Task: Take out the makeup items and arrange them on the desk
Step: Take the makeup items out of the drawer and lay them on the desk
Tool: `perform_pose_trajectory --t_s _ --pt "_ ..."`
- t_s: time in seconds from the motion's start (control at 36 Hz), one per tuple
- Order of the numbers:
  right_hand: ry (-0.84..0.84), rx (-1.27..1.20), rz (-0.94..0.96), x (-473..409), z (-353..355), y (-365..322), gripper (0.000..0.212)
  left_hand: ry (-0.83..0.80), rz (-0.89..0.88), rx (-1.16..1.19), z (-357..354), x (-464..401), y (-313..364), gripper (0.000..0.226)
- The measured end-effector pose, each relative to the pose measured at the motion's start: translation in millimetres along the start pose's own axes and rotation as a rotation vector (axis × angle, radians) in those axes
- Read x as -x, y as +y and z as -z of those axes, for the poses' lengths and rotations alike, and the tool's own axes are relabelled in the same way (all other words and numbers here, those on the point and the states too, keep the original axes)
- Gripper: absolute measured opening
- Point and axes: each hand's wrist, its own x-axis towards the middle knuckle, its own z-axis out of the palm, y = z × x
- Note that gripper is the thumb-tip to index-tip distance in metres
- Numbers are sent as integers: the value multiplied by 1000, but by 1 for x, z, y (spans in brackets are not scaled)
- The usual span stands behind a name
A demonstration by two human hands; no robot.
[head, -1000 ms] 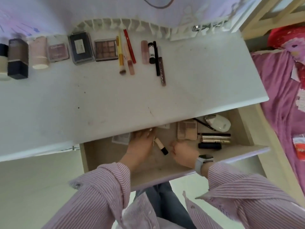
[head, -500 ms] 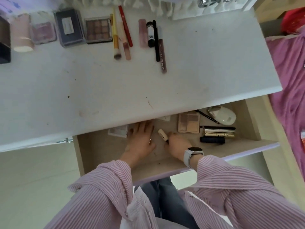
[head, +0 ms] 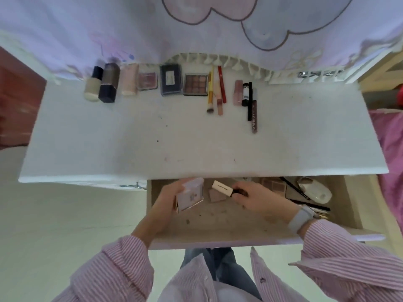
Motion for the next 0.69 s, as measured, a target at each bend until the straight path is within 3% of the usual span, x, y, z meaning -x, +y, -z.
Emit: perform_pose_trajectory --t_s 0.11,0.19,0.28,0.39,0.47,0.61,0.69 --pt "137 -126 43 -20 4 -44 24 65 63 623 36 5 25 38" --pt "264 -158 80 -41 4 -76 28 269 2 764 67 1 38 20" --pt "317 -194 58 -68 2 -108 27 267 -69 971 98 -9 49 25" --pt "329 -190 36 -107 -6 -149 24 473 -109 917 141 -34 62 15" --pt "346 -184 13 -134 -13 -178 25 662 -141 649 171 -55 63 28" --pt "392 -221 -53 -178 -23 -226 25 756 -252 320 206 -83 76 22" --pt "458 -313 -79 -203 -29 -247 23 822 -269 97 220 -97 86 31"
